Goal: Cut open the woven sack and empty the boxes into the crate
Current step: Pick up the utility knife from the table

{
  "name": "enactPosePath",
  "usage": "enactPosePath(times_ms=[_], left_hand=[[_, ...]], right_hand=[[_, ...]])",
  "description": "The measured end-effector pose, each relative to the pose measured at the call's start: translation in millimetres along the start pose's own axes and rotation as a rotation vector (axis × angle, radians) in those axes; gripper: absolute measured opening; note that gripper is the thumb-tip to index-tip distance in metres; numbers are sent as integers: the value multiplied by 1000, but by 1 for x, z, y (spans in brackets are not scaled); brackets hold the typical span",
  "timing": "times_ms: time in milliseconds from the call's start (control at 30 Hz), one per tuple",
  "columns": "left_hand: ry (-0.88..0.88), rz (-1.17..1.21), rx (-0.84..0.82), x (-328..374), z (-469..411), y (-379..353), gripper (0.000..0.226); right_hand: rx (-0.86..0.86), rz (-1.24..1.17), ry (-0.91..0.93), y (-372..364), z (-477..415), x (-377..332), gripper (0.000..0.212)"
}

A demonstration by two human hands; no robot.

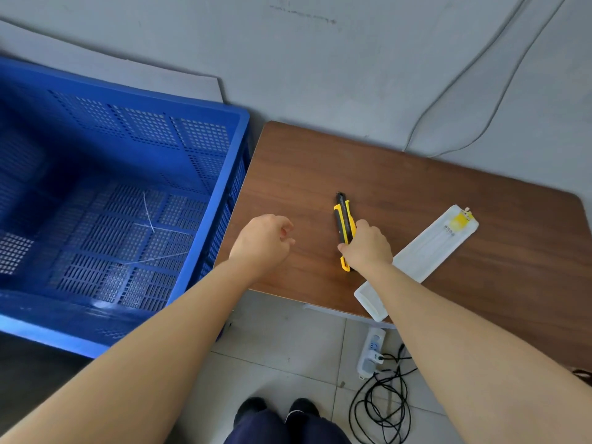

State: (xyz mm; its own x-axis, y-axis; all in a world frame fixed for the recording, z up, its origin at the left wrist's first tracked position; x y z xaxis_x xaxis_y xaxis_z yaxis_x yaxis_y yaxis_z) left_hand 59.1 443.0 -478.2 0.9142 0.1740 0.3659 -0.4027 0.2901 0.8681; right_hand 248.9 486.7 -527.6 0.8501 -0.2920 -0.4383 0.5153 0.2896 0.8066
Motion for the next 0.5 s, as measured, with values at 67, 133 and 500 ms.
enactPosePath(times_ms=[67,133,500], left_hand=[[0,-5,6,-3,-1,1,29],[2,-3,13,-6,0,4,29],[72,-1,55,-13,36,57,30]], right_hand=[[-23,-27,-56,-3,-3,0,46],[-51,-83,-119,-5,-4,0,41],[-354,-753,-20,23,49,-69,41]])
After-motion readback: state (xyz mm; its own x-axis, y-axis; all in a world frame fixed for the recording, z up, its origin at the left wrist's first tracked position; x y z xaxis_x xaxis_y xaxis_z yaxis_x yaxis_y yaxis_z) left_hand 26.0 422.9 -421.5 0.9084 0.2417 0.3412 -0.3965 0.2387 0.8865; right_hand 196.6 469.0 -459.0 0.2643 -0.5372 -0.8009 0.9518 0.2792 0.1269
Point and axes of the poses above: each hand's wrist, its own z-axis away from the middle knuckle, its own y-axis out of the back of the hand, x = y × z, the point moved 2 cm from there along -z, towards the middle knuckle, and after that the axes turned 13 degrees about -z, right-handed, at the moved point
